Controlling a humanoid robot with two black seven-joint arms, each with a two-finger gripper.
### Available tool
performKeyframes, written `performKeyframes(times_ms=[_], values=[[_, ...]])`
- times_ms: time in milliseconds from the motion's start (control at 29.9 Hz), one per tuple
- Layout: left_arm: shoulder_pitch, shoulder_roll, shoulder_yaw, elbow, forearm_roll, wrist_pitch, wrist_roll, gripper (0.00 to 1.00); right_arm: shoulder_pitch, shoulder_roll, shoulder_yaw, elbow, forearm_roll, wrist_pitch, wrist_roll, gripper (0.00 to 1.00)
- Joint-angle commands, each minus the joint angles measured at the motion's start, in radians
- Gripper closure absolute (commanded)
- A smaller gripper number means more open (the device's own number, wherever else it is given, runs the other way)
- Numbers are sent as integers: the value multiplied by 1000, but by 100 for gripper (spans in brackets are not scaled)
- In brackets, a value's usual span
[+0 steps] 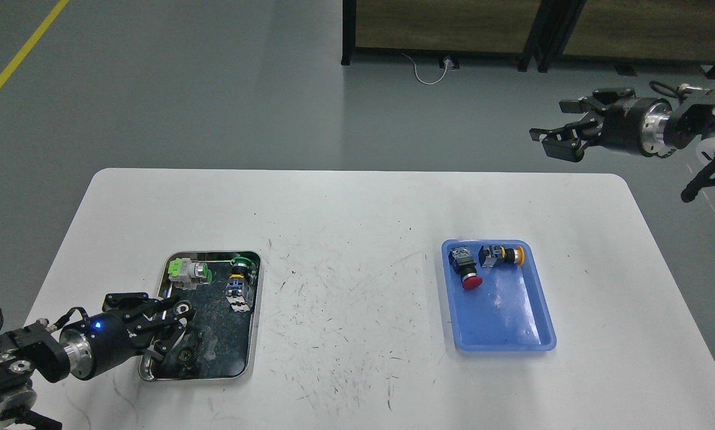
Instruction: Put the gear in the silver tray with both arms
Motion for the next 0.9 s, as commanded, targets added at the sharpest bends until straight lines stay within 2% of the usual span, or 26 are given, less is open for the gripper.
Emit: performKeyframes(times_ms=[0,234,401,635,736,869], values=[[5,-37,-2,30,-1,11,0,78,-1,20,0,-17,-1,0,0,22],[8,-85,-2,76,-1,11,0,69,-1,50,0,-43,-1,0,0,22],[8,-97,-2,102,-1,11,-2,54,0,54,0,-45,-1,0,0,21],[16,-98,-2,99,-4,22,1,26,0,53,0,-45,-1,0,0,21],[13,-88,-34,98,-25,48,0,8,0,51,23,-48,-1,0,0,19],[0,-43,-172,101,-82,44,7,5,0,50,92,-64,6,0,0,13]])
